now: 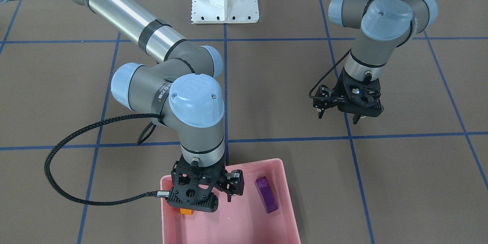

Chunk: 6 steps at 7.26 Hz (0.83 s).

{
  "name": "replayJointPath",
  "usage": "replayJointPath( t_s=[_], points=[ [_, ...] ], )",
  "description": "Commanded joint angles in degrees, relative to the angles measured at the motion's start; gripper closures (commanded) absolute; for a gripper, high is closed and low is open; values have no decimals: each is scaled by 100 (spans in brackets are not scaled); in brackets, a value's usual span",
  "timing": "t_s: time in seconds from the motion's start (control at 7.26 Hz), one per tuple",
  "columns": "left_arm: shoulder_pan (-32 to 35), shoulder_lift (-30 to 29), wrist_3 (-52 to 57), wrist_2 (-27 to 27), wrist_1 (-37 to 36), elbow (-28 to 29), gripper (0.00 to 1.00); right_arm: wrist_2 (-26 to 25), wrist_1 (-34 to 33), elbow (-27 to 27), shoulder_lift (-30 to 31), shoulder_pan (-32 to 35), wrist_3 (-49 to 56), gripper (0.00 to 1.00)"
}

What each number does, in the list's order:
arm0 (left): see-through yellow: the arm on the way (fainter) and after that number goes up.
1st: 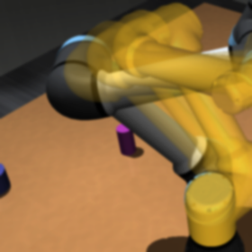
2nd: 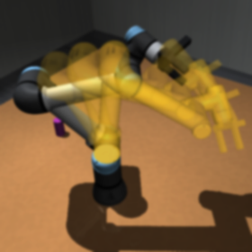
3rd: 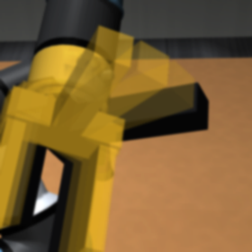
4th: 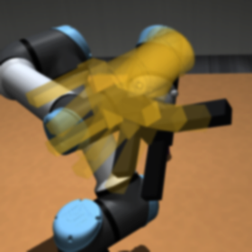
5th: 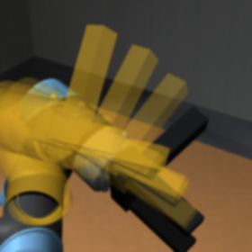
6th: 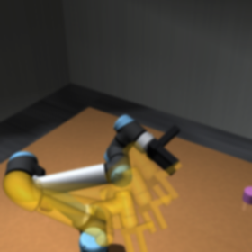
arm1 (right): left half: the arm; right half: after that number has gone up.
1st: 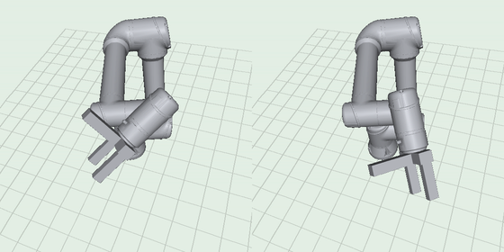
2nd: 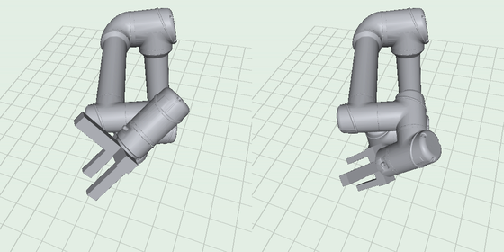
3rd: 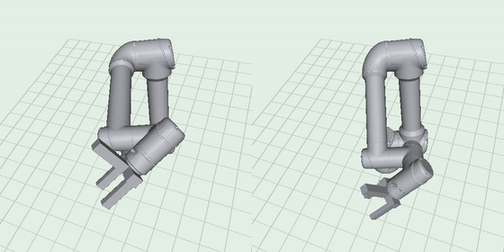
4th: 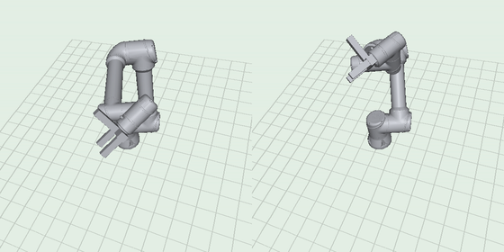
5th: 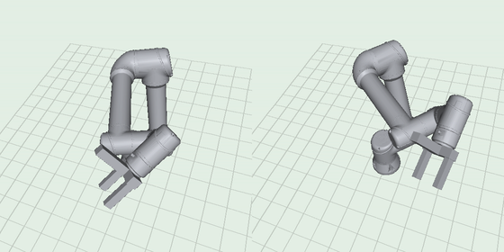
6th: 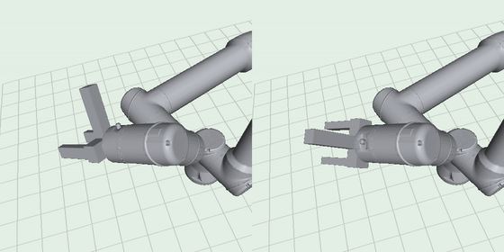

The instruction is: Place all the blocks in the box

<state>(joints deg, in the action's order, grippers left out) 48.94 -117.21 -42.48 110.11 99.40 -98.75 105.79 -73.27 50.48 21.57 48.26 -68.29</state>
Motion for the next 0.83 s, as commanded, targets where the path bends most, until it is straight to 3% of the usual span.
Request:
replayJointPath(
  t_s=[0.0, 0.41, 0.69],
  points=[
    [-147, 800, 20, -42, 17, -685, 0, 363, -1148, 1490, 624, 122, 611, 1],
    [-376, 2390, 82, -25, 18, -1889, 0, 855, -1777, 3602, 2144, 447, 1288, 1],
    [-622, 3376, 3, 10, 26, -2270, 0, 1258, -2276, 5254, 3462, 841, 1885, 1]
  ],
)
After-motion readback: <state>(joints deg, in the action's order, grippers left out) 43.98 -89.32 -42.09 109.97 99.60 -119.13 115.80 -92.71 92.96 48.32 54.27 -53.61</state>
